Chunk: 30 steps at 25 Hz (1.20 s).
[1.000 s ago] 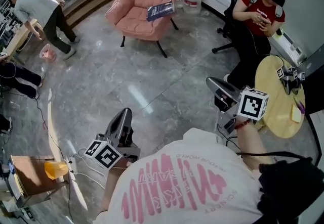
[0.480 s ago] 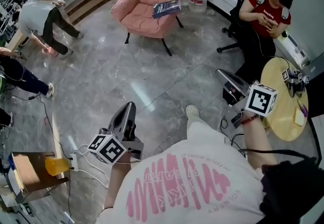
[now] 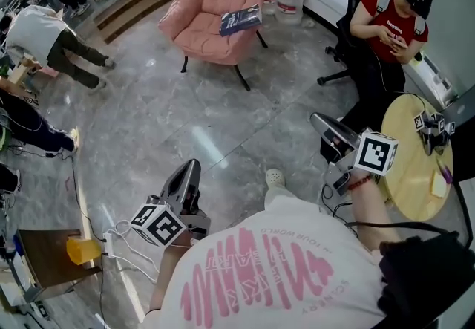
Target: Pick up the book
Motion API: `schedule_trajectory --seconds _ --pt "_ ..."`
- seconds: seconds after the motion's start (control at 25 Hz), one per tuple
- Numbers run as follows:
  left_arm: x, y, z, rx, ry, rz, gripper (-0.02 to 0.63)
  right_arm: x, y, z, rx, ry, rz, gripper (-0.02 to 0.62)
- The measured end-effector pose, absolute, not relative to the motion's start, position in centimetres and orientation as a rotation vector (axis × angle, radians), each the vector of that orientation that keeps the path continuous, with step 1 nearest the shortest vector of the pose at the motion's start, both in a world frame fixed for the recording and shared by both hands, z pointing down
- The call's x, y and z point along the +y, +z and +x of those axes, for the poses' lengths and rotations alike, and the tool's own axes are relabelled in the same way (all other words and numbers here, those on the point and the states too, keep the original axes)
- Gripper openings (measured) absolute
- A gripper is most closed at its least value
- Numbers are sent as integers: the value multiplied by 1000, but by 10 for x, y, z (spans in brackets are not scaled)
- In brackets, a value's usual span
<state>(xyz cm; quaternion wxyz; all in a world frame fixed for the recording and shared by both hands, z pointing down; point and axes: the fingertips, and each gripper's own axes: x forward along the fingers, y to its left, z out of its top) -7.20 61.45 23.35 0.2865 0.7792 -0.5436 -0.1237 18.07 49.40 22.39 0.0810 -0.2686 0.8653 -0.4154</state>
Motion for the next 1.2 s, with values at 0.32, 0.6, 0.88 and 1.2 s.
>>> schedule_trajectory --seconds 0.32,0.6,0.88,1.2 --pt "553 231 -67 -1470 -320 2058 8 431 223 177 2601 -1281 -756 9" --pt "502 226 -60 -1507 -350 2039 8 376 225 173 2597 -1345 -686 9" --pt "453 226 -51 -1525 -398 2015 8 323 220 173 2678 -1299 -636 9" --pt "404 222 -42 -1532 -418 2022 8 271 219 188 2708 -1272 -665 9"
